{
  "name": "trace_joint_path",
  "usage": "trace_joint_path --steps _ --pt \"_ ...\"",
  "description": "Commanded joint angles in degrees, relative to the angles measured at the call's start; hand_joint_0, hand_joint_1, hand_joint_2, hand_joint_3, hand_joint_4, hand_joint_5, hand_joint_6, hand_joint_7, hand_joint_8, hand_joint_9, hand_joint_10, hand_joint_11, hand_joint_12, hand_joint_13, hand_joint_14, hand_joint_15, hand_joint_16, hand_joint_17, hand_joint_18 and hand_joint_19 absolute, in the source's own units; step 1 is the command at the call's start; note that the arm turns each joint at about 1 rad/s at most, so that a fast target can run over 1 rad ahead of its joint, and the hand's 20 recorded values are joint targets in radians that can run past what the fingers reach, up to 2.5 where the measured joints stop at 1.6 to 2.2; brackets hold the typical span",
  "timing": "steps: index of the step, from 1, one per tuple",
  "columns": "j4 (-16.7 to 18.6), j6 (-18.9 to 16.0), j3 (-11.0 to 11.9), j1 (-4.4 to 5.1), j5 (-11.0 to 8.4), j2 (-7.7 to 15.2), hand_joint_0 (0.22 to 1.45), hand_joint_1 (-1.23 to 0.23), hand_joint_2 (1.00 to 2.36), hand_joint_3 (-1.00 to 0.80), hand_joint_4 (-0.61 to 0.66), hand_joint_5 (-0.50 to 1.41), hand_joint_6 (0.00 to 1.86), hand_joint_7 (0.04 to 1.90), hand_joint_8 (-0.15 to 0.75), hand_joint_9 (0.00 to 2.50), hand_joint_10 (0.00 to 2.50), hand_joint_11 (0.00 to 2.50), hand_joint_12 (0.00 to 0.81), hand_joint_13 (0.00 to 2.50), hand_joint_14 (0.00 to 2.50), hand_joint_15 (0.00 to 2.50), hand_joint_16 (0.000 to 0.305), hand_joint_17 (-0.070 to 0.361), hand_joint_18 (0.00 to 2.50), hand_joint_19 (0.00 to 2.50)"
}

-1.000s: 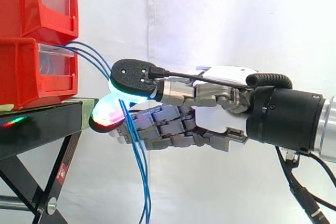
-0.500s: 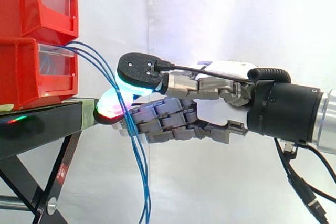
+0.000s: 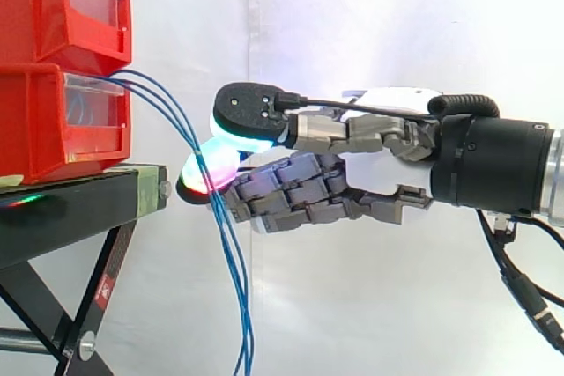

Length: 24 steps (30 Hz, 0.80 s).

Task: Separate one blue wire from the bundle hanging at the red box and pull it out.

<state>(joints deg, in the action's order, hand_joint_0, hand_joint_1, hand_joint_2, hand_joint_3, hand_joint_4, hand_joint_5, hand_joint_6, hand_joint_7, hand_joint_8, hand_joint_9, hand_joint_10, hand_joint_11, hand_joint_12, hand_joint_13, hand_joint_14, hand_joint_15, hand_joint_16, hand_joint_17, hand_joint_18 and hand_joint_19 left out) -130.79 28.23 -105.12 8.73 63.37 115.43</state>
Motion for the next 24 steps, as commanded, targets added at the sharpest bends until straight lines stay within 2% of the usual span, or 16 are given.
trace_joint_path --steps 1,5,10,16,19,24 --pt "-0.43 0.94 0.00 -0.03 -0.09 -0.03 0.56 -0.67 1.00 -0.50 0.29 -0.15 0.50 1.07 0.278 0.52 0.01 0.19 0.348 0.39 0.01 0.20 0.053 0.120 0.22 0.27" --pt "-0.16 3.14 0.00 0.23 0.00 0.05 0.56 -0.69 1.00 -0.50 0.29 -0.15 0.50 1.09 0.278 0.53 0.01 0.19 0.347 0.39 0.01 0.20 0.053 0.119 0.23 0.28" --pt "0.36 4.20 0.00 0.59 -0.26 0.05 0.56 -0.71 1.00 -0.50 0.26 -0.14 0.50 1.15 0.278 0.53 0.01 0.21 0.346 0.40 0.01 0.21 0.053 0.119 0.24 0.28" --pt "4.06 7.98 0.00 1.38 -0.44 0.05 0.57 -0.72 1.00 -0.50 0.22 -0.13 0.50 1.26 0.280 0.54 0.01 0.22 0.348 0.42 0.01 0.22 0.052 0.118 0.26 0.29" --pt "4.23 8.24 0.00 1.55 -0.44 0.05 0.57 -0.72 1.00 -0.50 0.21 -0.13 0.50 1.32 0.281 0.55 0.01 0.23 0.346 0.42 0.01 0.22 0.052 0.117 0.28 0.29" --pt "4.41 8.33 0.00 1.82 -0.61 0.05 0.58 -0.73 1.00 -0.50 0.22 -0.13 0.50 1.30 0.280 0.55 0.01 0.23 0.346 0.43 0.01 0.23 0.052 0.116 0.28 0.30"
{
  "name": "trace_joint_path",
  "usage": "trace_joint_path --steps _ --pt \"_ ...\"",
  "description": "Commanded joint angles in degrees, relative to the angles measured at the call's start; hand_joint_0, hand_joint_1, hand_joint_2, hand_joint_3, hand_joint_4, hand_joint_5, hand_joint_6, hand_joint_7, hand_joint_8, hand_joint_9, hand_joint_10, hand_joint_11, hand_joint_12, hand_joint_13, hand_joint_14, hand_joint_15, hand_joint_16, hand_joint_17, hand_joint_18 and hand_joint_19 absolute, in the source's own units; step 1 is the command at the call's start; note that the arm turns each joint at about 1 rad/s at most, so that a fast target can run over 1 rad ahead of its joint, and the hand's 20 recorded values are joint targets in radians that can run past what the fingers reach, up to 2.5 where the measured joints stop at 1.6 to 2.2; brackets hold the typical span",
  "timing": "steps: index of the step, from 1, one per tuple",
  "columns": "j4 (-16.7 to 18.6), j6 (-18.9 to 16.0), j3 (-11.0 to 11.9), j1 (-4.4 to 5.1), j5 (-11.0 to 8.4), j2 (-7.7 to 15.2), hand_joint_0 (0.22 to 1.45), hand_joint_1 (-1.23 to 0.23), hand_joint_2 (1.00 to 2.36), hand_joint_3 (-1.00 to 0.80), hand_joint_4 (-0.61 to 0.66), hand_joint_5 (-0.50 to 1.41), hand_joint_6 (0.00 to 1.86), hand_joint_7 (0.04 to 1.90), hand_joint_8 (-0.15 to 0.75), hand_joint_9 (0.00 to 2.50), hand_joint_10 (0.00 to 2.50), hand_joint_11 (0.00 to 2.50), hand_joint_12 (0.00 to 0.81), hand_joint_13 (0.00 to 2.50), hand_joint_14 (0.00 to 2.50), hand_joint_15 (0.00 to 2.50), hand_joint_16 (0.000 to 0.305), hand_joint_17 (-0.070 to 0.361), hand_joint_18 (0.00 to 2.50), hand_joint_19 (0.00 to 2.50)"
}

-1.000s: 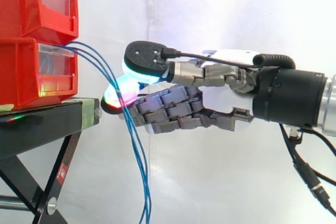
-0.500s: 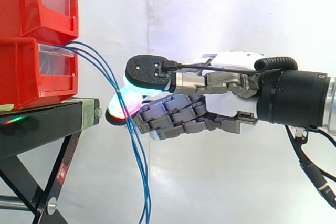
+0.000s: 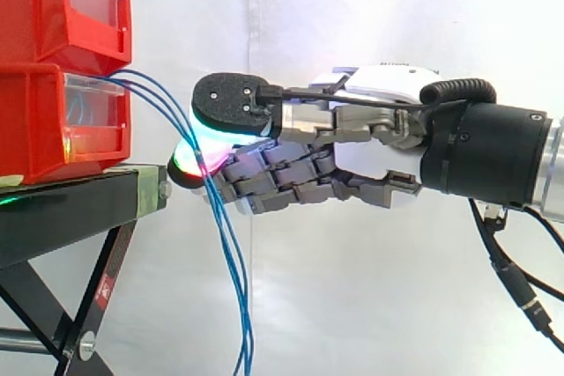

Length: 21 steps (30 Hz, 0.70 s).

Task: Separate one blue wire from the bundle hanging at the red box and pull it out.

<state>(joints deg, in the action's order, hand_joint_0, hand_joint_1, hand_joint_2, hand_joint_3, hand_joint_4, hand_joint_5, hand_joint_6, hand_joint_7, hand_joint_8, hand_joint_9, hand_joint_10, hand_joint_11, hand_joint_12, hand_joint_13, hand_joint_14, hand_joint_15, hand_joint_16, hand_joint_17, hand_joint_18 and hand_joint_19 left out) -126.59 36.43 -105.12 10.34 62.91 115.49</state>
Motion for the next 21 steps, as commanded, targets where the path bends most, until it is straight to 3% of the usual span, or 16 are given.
trace_joint_path --steps 1,11,14,19,21 --pt "0.29 0.13 0.00 0.30 -0.34 0.00 0.58 -0.73 1.00 -0.50 0.22 -0.14 0.50 1.29 0.279 0.55 0.01 0.23 0.347 0.43 0.01 0.22 0.052 0.116 0.28 0.30" --pt "0.11 0.05 0.00 0.47 -0.51 0.44 0.57 -0.71 1.00 -0.50 0.24 -0.14 0.50 1.20 0.278 0.55 0.01 0.23 0.347 0.43 0.01 0.23 0.052 0.117 0.28 0.29" --pt "0.02 0.05 0.00 0.12 -0.34 0.44 0.56 -0.71 1.00 -0.50 0.25 -0.14 0.50 1.20 0.279 0.55 0.01 0.22 0.349 0.43 0.01 0.23 0.052 0.116 0.28 0.30" --pt "0.64 -1.10 0.00 -0.32 -0.34 3.17 0.57 -0.70 1.00 -0.50 0.24 -0.14 0.50 1.19 0.280 0.55 0.01 0.22 0.350 0.43 0.01 0.23 0.051 0.116 0.28 0.30" --pt "1.60 -2.15 0.00 -0.23 -0.25 3.17 0.57 -0.70 1.00 -0.50 0.24 -0.14 0.50 1.19 0.280 0.55 0.01 0.23 0.351 0.43 0.01 0.23 0.051 0.115 0.29 0.30"
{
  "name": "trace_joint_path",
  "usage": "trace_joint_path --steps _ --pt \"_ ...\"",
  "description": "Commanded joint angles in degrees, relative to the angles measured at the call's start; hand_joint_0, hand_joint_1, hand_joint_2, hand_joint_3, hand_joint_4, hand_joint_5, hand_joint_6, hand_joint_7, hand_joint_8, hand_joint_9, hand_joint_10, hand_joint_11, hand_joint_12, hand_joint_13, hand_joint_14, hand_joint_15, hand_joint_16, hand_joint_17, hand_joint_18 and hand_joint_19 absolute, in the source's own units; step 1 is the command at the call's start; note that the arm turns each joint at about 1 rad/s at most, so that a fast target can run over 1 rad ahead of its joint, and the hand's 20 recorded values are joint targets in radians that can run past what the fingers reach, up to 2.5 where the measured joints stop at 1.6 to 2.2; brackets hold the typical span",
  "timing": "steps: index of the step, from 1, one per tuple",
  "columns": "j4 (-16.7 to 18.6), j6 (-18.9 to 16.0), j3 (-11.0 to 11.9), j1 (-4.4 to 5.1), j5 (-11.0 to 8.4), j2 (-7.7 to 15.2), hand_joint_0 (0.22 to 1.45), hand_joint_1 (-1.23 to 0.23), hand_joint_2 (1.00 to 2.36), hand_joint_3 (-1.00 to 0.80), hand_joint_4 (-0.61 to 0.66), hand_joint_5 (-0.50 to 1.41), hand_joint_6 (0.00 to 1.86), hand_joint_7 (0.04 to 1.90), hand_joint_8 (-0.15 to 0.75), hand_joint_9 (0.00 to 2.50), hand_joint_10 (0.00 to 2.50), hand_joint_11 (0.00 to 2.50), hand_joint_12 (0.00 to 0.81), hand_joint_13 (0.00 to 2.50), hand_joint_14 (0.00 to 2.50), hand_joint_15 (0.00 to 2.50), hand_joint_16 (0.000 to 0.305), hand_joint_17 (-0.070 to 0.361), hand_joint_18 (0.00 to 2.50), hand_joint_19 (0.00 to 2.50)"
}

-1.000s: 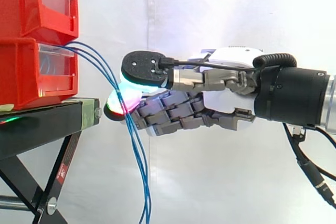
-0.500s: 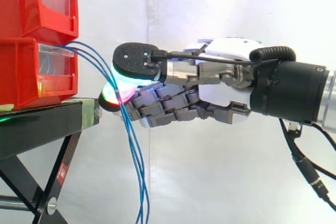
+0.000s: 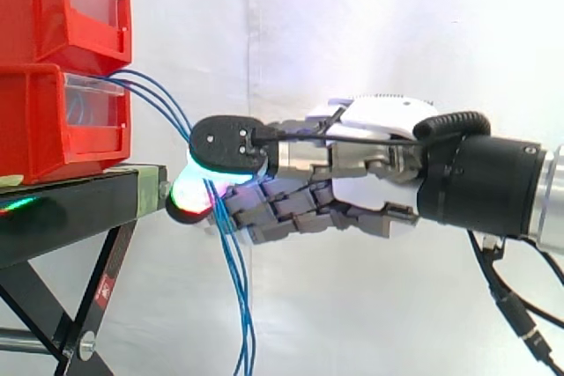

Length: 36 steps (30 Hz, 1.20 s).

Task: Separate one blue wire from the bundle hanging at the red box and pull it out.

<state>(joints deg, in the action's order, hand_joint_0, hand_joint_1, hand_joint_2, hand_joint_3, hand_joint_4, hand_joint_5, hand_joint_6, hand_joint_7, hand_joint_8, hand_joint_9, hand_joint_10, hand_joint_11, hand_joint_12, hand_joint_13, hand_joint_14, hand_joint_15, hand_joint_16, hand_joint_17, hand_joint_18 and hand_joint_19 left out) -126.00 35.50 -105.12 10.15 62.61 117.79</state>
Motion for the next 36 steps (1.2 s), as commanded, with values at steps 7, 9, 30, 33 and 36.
trace_joint_path --steps 7,9,30,33,36 --pt "1.99 -1.84 0.00 -0.05 0.14 0.78 0.57 -0.67 1.00 -0.50 0.25 -0.14 0.50 1.19 0.281 0.56 0.01 0.23 0.350 0.44 0.01 0.23 0.051 0.115 0.29 0.31" --pt "2.25 -1.93 0.09 -0.05 0.14 0.78 0.57 -0.67 1.00 -0.50 0.25 -0.14 0.50 1.19 0.281 0.56 0.01 0.23 0.348 0.44 0.01 0.23 0.051 0.115 0.29 0.30" --pt "2.34 -2.02 0.70 -0.05 0.58 0.78 0.61 -0.68 1.01 -0.42 0.20 -0.14 0.57 1.25 0.282 0.59 0.01 0.26 0.345 0.47 0.01 0.25 0.050 0.113 0.32 0.31" --pt "2.34 -2.02 0.70 -0.05 0.58 0.69 0.61 -0.68 1.01 -0.41 0.20 -0.15 0.59 1.23 0.282 0.59 0.01 0.27 0.345 0.47 0.01 0.24 0.050 0.113 0.33 0.31" --pt "2.34 -2.02 0.79 -0.05 0.58 0.78 0.61 -0.68 1.01 -0.42 0.20 -0.15 0.59 1.23 0.281 0.59 0.01 0.27 0.346 0.48 0.01 0.25 0.050 0.113 0.33 0.32"
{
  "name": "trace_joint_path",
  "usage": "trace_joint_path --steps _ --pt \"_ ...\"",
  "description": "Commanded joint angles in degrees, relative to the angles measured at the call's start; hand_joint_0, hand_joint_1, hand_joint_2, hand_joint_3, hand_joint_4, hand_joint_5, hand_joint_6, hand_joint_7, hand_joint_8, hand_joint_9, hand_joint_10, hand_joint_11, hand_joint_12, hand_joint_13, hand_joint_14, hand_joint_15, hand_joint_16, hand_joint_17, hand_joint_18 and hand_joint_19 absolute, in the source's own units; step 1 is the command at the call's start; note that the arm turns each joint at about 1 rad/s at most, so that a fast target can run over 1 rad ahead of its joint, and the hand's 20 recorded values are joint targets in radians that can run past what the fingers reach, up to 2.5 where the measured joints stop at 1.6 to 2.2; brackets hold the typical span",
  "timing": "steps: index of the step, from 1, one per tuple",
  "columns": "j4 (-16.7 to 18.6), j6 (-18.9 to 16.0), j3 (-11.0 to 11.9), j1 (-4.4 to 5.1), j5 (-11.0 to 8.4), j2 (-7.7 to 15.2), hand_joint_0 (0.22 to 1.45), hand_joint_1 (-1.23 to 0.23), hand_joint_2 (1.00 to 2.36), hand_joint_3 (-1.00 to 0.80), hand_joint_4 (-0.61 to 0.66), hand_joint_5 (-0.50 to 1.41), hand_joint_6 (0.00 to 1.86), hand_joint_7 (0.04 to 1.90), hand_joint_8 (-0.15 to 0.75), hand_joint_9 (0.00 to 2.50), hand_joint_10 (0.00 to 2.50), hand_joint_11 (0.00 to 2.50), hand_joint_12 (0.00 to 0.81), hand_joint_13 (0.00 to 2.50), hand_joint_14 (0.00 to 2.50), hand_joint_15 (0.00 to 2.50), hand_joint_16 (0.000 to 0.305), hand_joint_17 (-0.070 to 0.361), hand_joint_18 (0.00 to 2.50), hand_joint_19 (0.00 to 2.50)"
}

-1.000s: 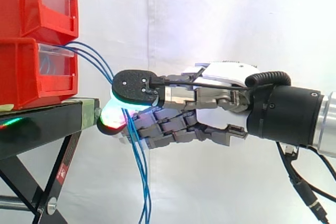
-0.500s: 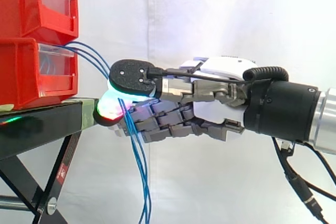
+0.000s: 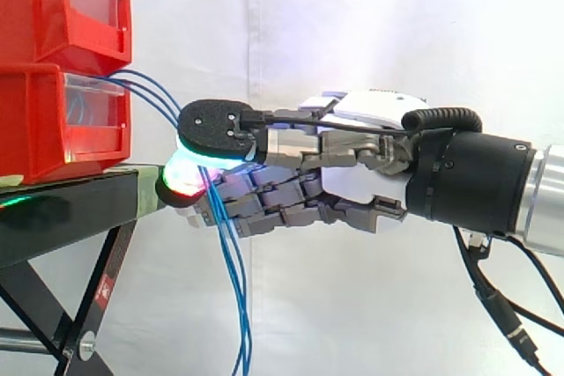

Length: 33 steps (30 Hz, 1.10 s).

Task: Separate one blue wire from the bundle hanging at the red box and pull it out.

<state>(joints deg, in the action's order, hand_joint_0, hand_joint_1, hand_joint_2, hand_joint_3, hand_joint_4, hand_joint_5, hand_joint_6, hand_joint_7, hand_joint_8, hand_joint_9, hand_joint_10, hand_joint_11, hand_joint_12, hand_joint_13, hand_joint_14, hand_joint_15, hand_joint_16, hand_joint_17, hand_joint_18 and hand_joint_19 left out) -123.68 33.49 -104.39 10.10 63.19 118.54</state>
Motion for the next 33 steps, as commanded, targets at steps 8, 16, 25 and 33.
trace_joint_path --steps 8,16,25,33 --pt "-0.07 0.00 0.33 0.01 -0.09 0.03 0.61 -0.67 1.01 -0.42 0.20 -0.15 0.61 1.19 0.285 0.60 0.01 0.29 0.346 0.49 0.01 0.26 0.050 0.112 0.34 0.33" --pt "-0.24 0.00 0.68 0.01 0.00 -0.06 0.63 -0.67 1.01 -0.39 0.20 -0.16 0.66 1.14 0.283 0.62 0.01 0.30 0.345 0.51 0.01 0.26 0.050 0.112 0.35 0.33" --pt "-0.24 0.00 1.12 0.01 -0.17 -0.32 0.63 -0.69 1.01 -0.34 0.15 -0.18 0.73 1.06 0.283 0.62 0.01 0.34 0.345 0.52 0.01 0.28 0.050 0.112 0.36 0.34" --pt "-0.95 0.00 1.65 0.01 -0.17 -0.59 0.63 -0.72 1.02 -0.30 0.10 -0.19 0.78 0.99 0.282 0.62 0.01 0.35 0.345 0.53 0.01 0.28 0.050 0.112 0.38 0.34"
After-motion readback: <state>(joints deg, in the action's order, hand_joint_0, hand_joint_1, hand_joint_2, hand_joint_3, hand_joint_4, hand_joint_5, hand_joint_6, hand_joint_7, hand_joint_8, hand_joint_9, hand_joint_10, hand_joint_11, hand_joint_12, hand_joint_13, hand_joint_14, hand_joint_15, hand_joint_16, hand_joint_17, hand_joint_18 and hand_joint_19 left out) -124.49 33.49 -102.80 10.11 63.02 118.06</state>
